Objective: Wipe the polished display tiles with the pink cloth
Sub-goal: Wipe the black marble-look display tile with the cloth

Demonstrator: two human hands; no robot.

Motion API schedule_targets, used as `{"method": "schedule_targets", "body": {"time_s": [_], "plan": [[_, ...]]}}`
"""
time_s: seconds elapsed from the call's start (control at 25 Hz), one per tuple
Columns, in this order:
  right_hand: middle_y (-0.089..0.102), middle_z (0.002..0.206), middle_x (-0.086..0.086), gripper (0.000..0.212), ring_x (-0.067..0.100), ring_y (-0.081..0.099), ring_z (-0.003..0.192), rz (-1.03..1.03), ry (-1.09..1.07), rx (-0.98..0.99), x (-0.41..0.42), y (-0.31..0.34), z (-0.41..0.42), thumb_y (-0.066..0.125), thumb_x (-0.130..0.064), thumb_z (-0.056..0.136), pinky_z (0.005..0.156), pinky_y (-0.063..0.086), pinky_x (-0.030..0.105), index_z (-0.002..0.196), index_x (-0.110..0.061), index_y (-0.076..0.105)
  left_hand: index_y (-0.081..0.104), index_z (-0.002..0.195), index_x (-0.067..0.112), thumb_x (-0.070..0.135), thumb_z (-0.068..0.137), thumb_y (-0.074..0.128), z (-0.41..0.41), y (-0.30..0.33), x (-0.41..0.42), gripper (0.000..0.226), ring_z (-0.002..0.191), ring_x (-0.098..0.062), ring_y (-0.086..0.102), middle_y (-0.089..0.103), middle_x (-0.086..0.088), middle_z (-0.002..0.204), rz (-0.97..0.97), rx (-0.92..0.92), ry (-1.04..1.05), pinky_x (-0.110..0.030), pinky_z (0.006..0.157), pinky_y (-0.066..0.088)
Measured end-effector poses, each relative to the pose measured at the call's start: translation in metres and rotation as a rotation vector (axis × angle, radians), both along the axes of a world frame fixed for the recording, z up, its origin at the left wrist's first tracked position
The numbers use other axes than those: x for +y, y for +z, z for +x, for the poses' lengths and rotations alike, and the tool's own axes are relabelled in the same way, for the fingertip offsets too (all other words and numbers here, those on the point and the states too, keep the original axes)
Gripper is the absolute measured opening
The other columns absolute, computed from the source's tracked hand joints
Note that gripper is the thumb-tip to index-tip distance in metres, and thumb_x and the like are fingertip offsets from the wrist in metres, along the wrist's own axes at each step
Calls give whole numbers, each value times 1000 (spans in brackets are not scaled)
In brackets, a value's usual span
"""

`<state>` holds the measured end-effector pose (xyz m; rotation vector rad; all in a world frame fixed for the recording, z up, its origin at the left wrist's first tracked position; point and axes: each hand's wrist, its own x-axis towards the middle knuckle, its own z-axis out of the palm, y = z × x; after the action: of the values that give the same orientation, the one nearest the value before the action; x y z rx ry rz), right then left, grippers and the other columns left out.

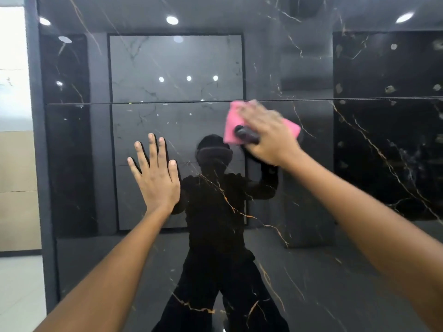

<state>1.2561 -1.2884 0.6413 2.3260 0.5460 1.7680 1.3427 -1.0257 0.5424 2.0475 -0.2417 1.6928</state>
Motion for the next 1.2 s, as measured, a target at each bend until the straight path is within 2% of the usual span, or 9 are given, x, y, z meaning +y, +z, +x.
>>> {"method": "schedule_targets", "body": {"time_s": [0.16, 0.24, 0.36, 0.48, 0.72, 0.84, 1.0, 1.08, 1.2], "plan": [[41, 149, 8, 69, 32, 35, 139, 743, 85, -275, -45, -36, -11, 62, -12, 75, 109, 29, 46, 142, -13, 45, 12, 157, 19, 36, 100, 23, -3, 0, -2, 60, 150, -31, -1, 3, 1, 164, 5, 2, 3, -54, 119, -1], [39, 150, 8, 68, 30, 33, 140, 566, 112, -200, -22, -98, -1, 59, -18, 77, 108, 28, 42, 142, -11, 44, 12, 157, 20, 36, 101, 24, -3, 2, 0, 60, 150, -31, 0, 4, 1, 164, 9, 12, 1, -53, 119, -2], [27, 156, -3, 75, 20, 17, 147, -58, -15, 132, 2, -214, -14, 52, -31, 76, 115, 14, 39, 149, -20, 34, 12, 156, 18, 34, 102, 27, -10, -9, -7, 58, 150, -30, 1, 5, -1, 164, -37, 60, -45, -51, 120, 0], [34, 154, 3, 75, 25, 23, 144, -434, -93, 192, -13, -218, -29, 47, -32, 75, 116, 19, 44, 148, -19, 31, 14, 156, 15, 33, 100, 29, -26, -70, -22, 60, 151, -27, -1, 5, -1, 164, -49, 152, -127, -47, 121, 2], [46, 145, 11, 69, 33, 32, 141, 413, 22, -187, -39, -59, -13, 61, -8, 69, 115, 22, 42, 137, -4, 51, 8, 155, 15, 33, 101, 27, -17, -188, -25, 60, 151, -24, -6, -8, 4, 164, 61, 132, -91, -46, 121, 0], [47, 143, 16, 64, 32, 36, 138, 190, 160, -136, 16, -137, 11, 58, -10, 72, 117, 25, 40, 135, 0, 52, 10, 154, 14, 32, 100, 28, -13, -187, -27, 60, 151, -21, -7, -9, 8, 163, 49, 126, -110, -40, 122, -6], [38, 151, 5, 81, 20, 25, 144, -365, 67, 261, 33, -295, -4, 67, -17, 67, 119, 17, 36, 144, -11, 41, 11, 154, 13, 32, 101, 28, -13, -188, -24, 59, 150, -19, -9, -11, 9, 163, 74, 116, -119, -40, 122, -5], [37, 150, 7, 91, 20, 25, 143, -628, 75, 361, 7, -287, -8, 73, -12, 62, 121, 11, 33, 144, -11, 34, 8, 154, 14, 32, 101, 27, -14, -191, -24, 59, 150, -20, -8, -11, 10, 163, 67, 123, -125, -41, 122, -4], [46, 143, 16, 68, 31, 36, 138, -101, 140, 69, -7, -182, 1, 67, -10, 73, 117, 25, 39, 138, -4, 48, 7, 154, 14, 31, 101, 27, -15, -191, -26, 60, 150, -21, -7, -10, 8, 163, 58, 116, -122, -39, 122, -5]]}}
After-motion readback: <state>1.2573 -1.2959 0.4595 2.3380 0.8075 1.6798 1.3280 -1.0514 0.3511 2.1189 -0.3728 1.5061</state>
